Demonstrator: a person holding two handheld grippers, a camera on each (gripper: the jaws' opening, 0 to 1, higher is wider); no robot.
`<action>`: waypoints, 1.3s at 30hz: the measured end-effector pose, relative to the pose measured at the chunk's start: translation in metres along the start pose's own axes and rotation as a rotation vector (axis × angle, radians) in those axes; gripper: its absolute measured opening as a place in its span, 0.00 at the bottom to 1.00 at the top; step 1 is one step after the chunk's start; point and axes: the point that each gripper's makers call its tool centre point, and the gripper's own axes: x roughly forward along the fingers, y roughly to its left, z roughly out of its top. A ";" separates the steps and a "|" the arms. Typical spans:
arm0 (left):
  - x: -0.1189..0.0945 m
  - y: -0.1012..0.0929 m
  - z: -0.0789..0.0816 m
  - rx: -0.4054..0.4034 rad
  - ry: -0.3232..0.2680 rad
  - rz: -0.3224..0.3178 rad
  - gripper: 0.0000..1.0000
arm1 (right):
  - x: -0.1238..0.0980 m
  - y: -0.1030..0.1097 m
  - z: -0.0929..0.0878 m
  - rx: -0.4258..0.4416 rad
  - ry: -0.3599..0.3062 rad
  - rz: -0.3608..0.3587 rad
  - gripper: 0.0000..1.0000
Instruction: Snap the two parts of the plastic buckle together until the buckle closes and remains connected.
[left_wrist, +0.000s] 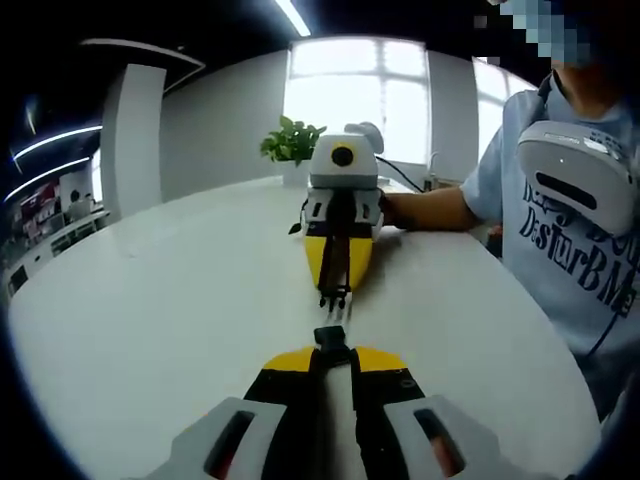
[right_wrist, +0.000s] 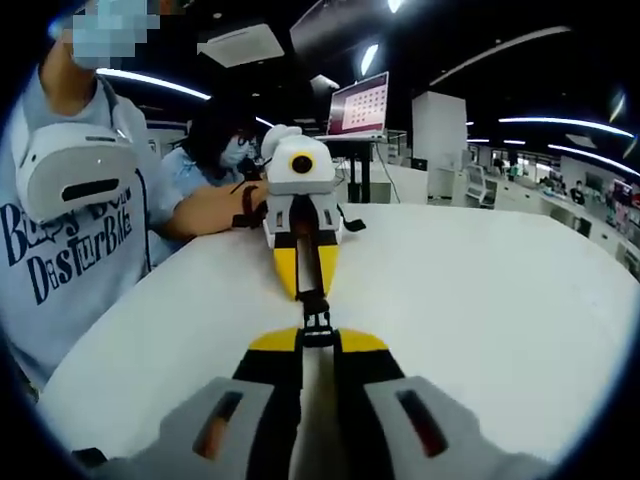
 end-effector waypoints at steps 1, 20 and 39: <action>0.000 0.000 0.000 0.001 0.001 0.001 0.11 | 0.001 0.000 -0.001 0.002 0.003 0.000 0.11; 0.001 -0.003 0.001 0.013 0.005 -0.010 0.11 | 0.005 0.002 -0.006 -0.007 0.025 0.000 0.11; 0.003 -0.005 0.001 0.020 0.003 -0.020 0.11 | 0.006 0.004 -0.006 -0.020 0.027 0.015 0.11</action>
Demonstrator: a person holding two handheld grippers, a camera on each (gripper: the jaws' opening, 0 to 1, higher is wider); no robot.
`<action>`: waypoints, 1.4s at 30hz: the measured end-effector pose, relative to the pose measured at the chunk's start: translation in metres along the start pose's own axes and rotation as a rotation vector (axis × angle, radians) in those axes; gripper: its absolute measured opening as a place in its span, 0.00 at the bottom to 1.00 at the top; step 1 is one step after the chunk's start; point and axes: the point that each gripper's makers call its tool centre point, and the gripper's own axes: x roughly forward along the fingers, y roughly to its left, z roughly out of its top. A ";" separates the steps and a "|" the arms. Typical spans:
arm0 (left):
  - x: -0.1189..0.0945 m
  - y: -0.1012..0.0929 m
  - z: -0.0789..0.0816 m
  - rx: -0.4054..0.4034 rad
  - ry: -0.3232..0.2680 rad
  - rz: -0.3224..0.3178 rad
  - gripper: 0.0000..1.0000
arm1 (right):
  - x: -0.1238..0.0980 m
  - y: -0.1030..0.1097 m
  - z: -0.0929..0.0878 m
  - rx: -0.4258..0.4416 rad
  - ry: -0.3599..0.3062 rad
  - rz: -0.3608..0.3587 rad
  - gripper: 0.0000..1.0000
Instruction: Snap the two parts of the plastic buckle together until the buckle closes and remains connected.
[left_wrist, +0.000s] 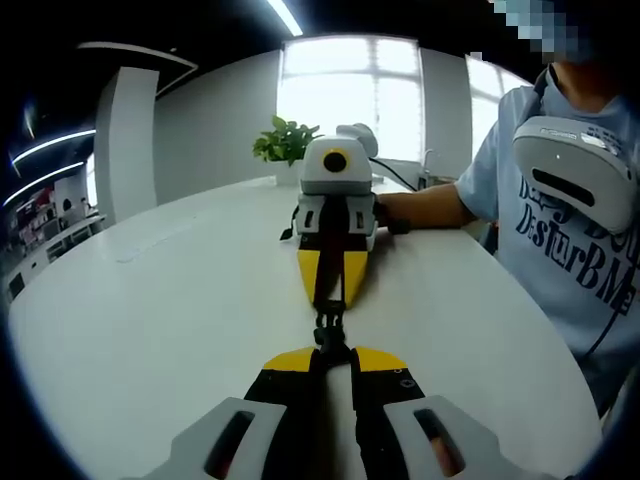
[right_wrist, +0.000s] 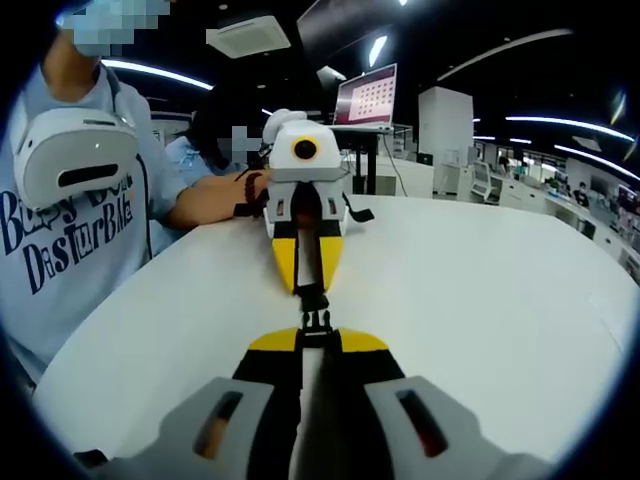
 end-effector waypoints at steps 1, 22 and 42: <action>0.000 0.000 0.000 0.001 0.000 0.000 0.11 | 0.000 0.000 0.000 0.000 -0.001 -0.001 0.11; 0.000 0.000 0.000 0.005 -0.021 -0.008 0.11 | 0.001 0.002 0.001 0.019 -0.006 0.001 0.11; 0.000 0.001 0.002 -0.033 -0.063 -0.017 0.11 | 0.000 -0.009 0.006 0.063 -0.013 -0.059 0.11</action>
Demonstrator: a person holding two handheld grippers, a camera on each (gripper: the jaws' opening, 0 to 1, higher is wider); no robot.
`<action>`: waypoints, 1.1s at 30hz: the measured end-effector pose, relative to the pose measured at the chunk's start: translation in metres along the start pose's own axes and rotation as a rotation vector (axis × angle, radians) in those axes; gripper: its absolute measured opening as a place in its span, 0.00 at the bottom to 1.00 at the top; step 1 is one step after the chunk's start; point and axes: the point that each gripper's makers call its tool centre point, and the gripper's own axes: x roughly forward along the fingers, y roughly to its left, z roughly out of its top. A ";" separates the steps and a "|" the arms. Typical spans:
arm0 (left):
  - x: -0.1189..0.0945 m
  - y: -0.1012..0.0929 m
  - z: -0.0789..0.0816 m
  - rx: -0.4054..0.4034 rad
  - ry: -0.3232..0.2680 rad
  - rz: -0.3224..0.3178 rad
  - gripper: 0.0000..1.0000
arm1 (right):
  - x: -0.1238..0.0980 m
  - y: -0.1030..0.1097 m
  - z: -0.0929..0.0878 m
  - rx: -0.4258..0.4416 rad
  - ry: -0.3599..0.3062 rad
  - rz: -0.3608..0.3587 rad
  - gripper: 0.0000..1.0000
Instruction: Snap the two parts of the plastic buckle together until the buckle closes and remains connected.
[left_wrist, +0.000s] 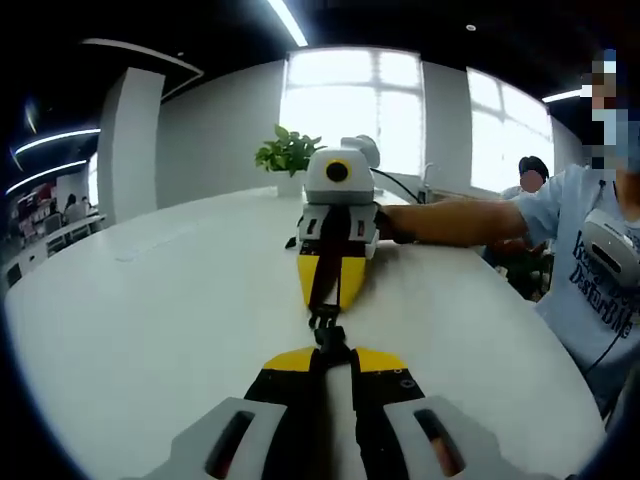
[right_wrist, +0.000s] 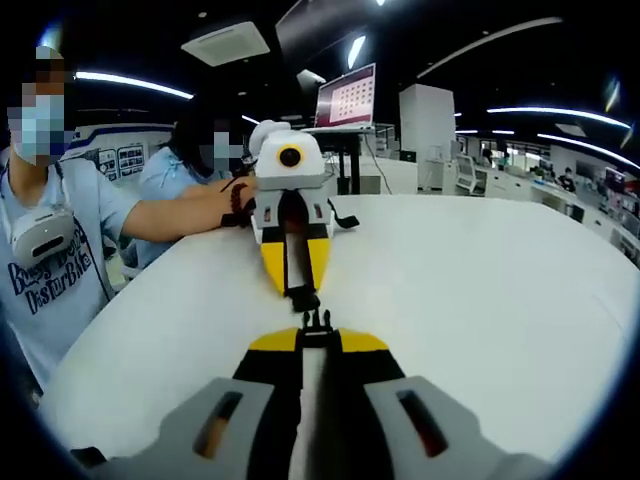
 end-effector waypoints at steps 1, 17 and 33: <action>0.000 0.000 0.000 -0.003 -0.001 0.000 0.11 | 0.000 -0.001 0.000 0.000 0.000 -0.002 0.11; 0.000 -0.003 0.000 -0.001 0.001 -0.008 0.11 | 0.005 0.012 -0.002 -0.043 -0.006 0.022 0.11; 0.001 -0.004 -0.001 -0.026 -0.024 -0.040 0.11 | 0.002 0.004 -0.003 -0.055 -0.019 -0.003 0.11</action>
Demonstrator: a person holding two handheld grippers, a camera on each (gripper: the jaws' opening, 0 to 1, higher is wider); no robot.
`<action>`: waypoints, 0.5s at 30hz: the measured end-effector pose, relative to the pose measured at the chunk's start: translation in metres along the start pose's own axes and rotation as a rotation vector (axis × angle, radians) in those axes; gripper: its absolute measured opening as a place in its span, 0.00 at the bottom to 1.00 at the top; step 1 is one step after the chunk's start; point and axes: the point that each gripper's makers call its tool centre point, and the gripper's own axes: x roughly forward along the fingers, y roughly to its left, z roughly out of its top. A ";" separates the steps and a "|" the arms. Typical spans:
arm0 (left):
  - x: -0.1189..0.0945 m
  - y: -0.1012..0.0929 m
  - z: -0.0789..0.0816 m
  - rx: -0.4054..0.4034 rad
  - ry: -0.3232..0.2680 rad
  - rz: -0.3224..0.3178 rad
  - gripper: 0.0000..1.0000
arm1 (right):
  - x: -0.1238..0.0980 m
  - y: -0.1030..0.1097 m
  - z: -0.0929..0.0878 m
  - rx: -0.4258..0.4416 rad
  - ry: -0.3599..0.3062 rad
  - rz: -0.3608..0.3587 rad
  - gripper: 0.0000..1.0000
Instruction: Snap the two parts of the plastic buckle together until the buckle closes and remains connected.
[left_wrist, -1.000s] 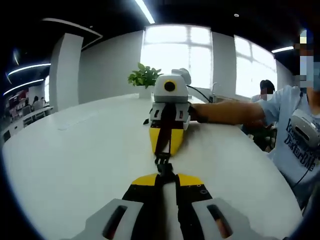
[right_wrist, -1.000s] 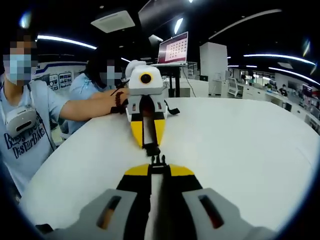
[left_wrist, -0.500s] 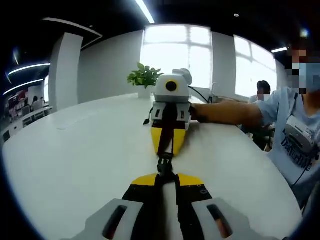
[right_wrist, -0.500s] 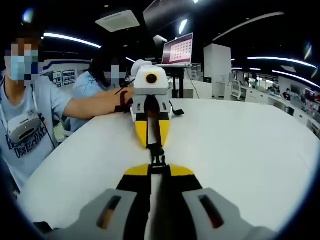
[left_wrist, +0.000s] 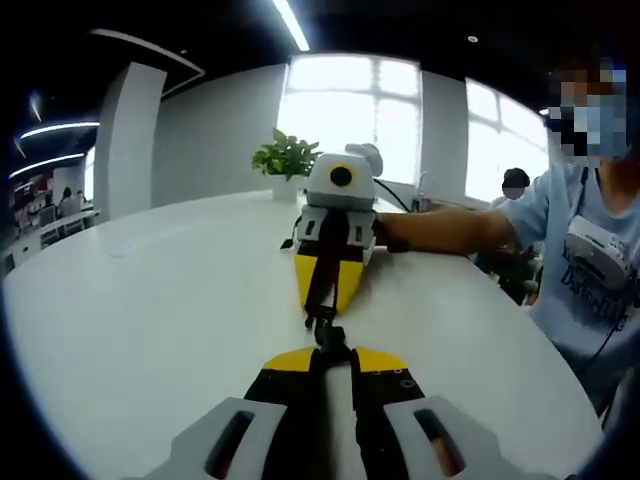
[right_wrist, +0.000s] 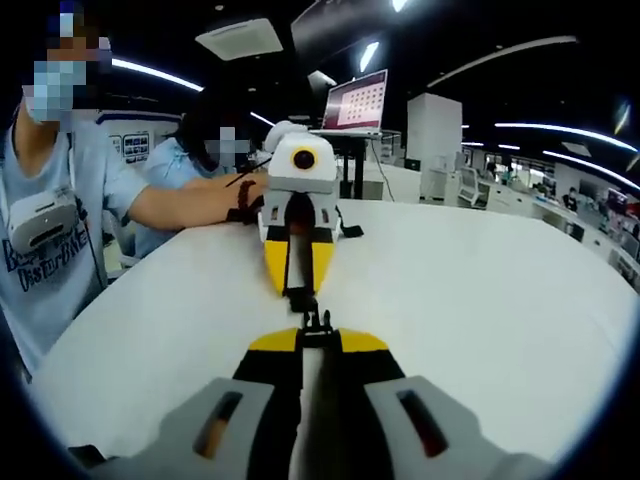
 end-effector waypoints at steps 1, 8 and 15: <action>0.000 0.001 0.000 0.000 -0.002 0.002 0.11 | -0.001 0.000 0.001 0.013 -0.010 0.002 0.11; 0.000 0.006 0.001 0.002 -0.008 0.009 0.11 | -0.002 -0.005 -0.004 -0.001 0.004 0.008 0.11; -0.003 0.014 0.001 0.004 -0.011 0.014 0.11 | -0.005 -0.015 -0.006 -0.033 0.010 -0.026 0.11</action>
